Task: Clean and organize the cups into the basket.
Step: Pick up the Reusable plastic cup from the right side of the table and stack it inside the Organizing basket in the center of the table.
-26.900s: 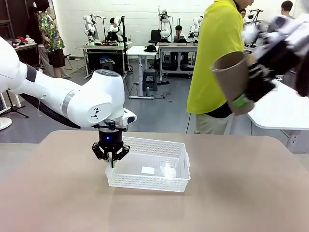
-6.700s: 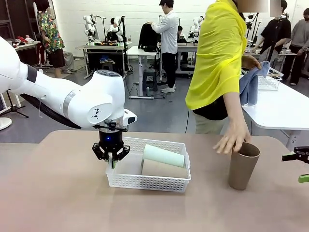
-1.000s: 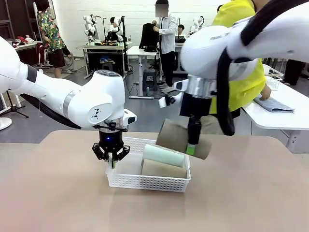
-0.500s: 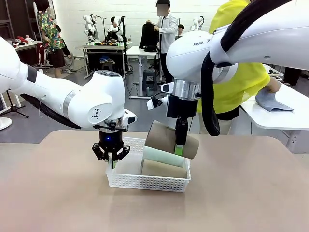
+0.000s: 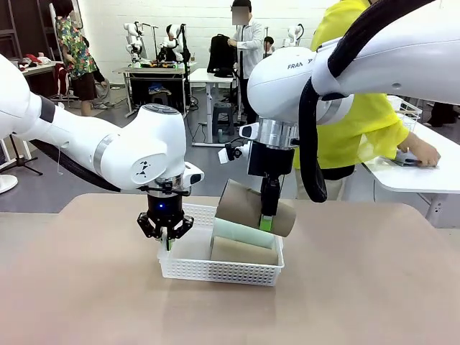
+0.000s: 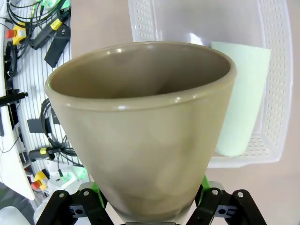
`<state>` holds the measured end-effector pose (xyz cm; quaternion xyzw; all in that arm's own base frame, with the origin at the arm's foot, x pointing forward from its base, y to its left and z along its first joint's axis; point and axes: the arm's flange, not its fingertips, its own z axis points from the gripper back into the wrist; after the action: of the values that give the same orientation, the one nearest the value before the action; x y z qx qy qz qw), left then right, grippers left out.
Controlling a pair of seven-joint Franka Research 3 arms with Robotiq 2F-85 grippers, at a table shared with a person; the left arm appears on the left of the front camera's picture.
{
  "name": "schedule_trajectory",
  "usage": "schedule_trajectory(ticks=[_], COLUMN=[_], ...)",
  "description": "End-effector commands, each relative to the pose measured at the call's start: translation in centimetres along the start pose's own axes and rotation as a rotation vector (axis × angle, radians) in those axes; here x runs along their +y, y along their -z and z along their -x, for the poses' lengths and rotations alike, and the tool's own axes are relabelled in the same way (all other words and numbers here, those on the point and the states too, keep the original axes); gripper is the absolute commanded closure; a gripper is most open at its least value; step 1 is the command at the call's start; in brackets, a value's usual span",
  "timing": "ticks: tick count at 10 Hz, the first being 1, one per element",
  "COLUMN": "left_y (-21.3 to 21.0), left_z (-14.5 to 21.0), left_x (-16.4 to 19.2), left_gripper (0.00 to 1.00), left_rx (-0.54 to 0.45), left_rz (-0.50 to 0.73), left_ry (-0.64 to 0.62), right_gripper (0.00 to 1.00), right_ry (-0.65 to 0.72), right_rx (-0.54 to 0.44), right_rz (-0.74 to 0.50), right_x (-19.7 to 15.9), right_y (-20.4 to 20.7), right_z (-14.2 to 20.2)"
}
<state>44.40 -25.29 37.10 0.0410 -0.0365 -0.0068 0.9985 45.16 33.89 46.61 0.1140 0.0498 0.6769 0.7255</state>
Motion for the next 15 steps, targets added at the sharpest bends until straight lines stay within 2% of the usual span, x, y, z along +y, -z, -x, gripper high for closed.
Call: schedule_trajectory(ticks=[1,3,5,7,8,15], left_y=[-0.1,-0.1,-0.1,-0.1,-0.1,-0.1], left_z=[0.1,0.1,0.1,0.1,0.1,0.1], left_x=[0.0,0.0,0.0,0.0,0.0,0.0], left_gripper=[1.00,1.00,1.00,1.00,1.00,1.00], left_rx=[-0.003,-0.003,-0.003,-0.003,-0.003,-0.003], left_rz=[-0.002,-0.002,-0.002,-0.002,-0.002,-0.002], left_ry=[0.002,0.002,0.002,0.002,0.002,0.002], right_gripper=[0.19,0.19,0.19,0.19,0.19,0.19], right_ry=[0.010,0.000,-0.052,-0.038,-0.028,0.019], right_rx=[0.002,0.000,-0.036,-0.120,-0.116,-0.069], right_rz=[0.004,0.000,0.140,0.191,0.204,0.144], right_x=[0.1,0.0,0.1,-0.1,-0.6,-3.8], right_y=[-0.1,0.0,1.7,2.6,3.1,6.9], right_z=[0.0,0.0,-0.1,0.3,0.2,-0.3])
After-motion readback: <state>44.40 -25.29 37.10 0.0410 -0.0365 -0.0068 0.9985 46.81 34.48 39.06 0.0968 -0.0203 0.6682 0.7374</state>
